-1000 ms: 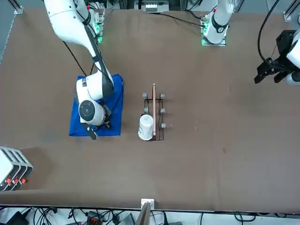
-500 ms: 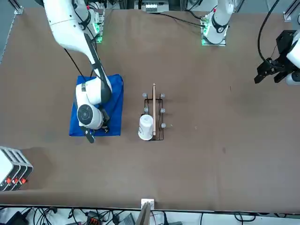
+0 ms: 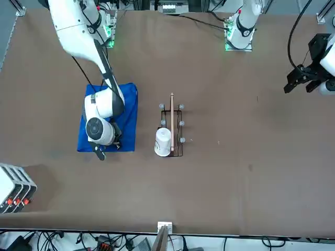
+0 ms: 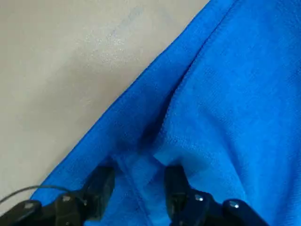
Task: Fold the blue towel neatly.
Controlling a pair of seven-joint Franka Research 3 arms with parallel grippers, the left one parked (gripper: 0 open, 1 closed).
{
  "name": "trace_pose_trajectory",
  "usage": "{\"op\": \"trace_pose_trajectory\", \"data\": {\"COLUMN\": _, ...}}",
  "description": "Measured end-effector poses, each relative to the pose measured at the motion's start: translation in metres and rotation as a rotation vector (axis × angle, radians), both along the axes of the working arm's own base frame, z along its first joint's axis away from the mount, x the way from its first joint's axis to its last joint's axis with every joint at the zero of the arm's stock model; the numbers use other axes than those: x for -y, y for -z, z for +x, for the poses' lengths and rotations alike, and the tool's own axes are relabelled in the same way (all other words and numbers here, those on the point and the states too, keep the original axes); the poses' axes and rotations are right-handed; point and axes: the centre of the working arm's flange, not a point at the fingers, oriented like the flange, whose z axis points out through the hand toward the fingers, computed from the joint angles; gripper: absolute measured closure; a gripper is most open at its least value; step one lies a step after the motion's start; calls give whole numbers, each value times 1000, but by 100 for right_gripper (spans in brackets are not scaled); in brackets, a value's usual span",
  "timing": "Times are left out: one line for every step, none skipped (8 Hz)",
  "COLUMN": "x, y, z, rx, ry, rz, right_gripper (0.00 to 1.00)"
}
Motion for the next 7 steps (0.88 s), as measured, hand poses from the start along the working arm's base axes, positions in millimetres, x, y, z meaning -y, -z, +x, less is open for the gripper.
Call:
{"op": "trace_pose_trajectory", "data": {"x": 0, "y": 1, "z": 0, "rx": 0, "ry": 0, "rz": 0, "right_gripper": 37}}
{"op": "trace_pose_trajectory", "data": {"x": -1, "y": 1, "z": 0, "rx": 0, "ry": 0, "rz": 0, "right_gripper": 38}}
{"op": "trace_pose_trajectory", "data": {"x": -1, "y": 1, "z": -1, "rx": -2, "ry": -1, "rz": 1, "right_gripper": 39}}
{"op": "trace_pose_trajectory", "data": {"x": -1, "y": 4, "z": -3, "rx": -7, "ry": -2, "rz": -1, "right_gripper": 41}}
{"op": "trace_pose_trajectory", "data": {"x": -1, "y": 5, "z": -3, "rx": -8, "ry": -1, "rz": -1, "right_gripper": 47}}
{"op": "trace_pose_trajectory", "data": {"x": -1, "y": 5, "z": -3, "rx": -8, "ry": -1, "rz": -1, "right_gripper": 55}}
{"op": "trace_pose_trajectory", "data": {"x": -1, "y": 5, "z": -3, "rx": -9, "ry": -1, "rz": -1, "right_gripper": 62}}
